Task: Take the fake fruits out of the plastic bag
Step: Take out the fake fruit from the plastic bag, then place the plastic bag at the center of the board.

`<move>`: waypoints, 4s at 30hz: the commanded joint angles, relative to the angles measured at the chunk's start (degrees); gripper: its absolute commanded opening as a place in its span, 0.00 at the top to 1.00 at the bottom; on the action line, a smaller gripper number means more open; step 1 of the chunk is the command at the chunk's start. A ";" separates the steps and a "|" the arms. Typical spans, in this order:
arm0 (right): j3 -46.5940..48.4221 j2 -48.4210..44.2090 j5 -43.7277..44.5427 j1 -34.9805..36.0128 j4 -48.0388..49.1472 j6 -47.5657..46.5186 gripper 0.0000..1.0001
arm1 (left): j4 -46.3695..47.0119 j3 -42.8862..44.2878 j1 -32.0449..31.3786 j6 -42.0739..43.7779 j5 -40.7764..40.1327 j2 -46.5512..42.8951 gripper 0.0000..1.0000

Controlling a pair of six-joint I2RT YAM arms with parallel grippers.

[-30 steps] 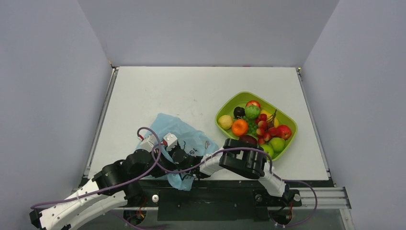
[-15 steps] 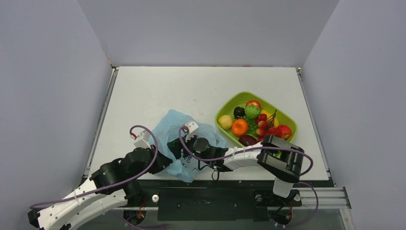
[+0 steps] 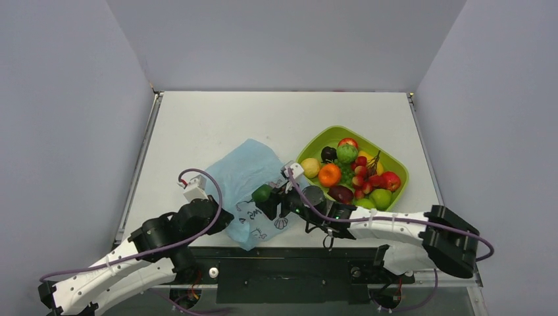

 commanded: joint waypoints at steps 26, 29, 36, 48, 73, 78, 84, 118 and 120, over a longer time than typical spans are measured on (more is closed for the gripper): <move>3.23 -16.94 -4.03 3.75 -8.25 -1.79 1.00 | 8.95 7.79 0.70 6.77 -1.70 10.85 1.00; 6.18 -14.58 -6.00 5.95 -8.54 -2.06 1.00 | 9.15 9.60 1.38 9.33 -3.95 13.83 1.00; 7.59 -19.15 -7.02 6.07 -6.98 0.95 1.00 | 9.68 9.88 11.51 16.44 0.51 18.59 1.00; 6.73 -10.79 -25.70 -2.49 31.82 30.06 1.00 | 23.08 4.14 18.55 15.72 18.07 20.66 1.00; 12.37 9.51 -23.14 4.10 49.30 64.70 1.00 | 39.39 18.93 35.57 13.71 33.21 40.09 1.00; 9.99 10.51 -23.82 4.58 53.52 67.42 1.00 | 41.50 20.75 37.93 10.19 32.19 42.52 1.00; 10.34 16.05 -24.02 6.04 61.25 70.89 1.00 | 49.21 20.12 39.43 6.95 33.60 40.39 1.00; 8.79 19.28 -30.22 9.27 24.63 44.56 1.00 | 51.58 17.21 62.28 14.17 27.75 37.92 1.00; 6.57 13.81 -26.79 6.65 15.47 38.53 1.00 | 43.56 18.97 62.29 18.16 24.87 38.52 1.00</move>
